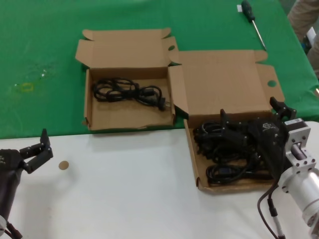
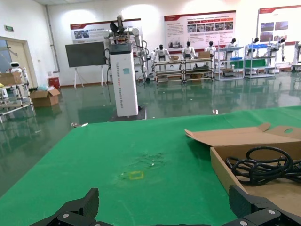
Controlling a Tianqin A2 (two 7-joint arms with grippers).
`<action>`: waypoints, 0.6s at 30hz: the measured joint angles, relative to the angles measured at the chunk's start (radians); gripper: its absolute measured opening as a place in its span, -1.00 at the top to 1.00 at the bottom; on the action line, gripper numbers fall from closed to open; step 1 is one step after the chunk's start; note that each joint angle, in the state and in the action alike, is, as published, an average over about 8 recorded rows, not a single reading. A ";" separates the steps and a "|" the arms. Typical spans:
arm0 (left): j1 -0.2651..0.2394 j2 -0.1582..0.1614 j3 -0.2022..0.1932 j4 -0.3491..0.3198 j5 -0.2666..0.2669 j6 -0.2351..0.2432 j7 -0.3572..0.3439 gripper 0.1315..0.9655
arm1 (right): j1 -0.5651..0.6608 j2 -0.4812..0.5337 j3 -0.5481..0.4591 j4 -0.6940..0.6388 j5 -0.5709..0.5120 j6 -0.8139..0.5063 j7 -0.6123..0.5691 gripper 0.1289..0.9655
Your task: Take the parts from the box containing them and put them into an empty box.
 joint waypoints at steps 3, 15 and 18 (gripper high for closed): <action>0.000 0.000 0.000 0.000 0.000 0.000 0.000 -1.00 | 0.000 0.000 0.000 0.000 0.000 0.000 0.000 -1.00; 0.000 0.000 0.000 0.000 0.000 0.000 0.000 -1.00 | 0.000 0.000 0.000 0.000 0.000 0.000 0.000 -1.00; 0.000 0.000 0.000 0.000 0.000 0.000 0.000 -1.00 | 0.000 0.000 0.000 0.000 0.000 0.000 0.000 -1.00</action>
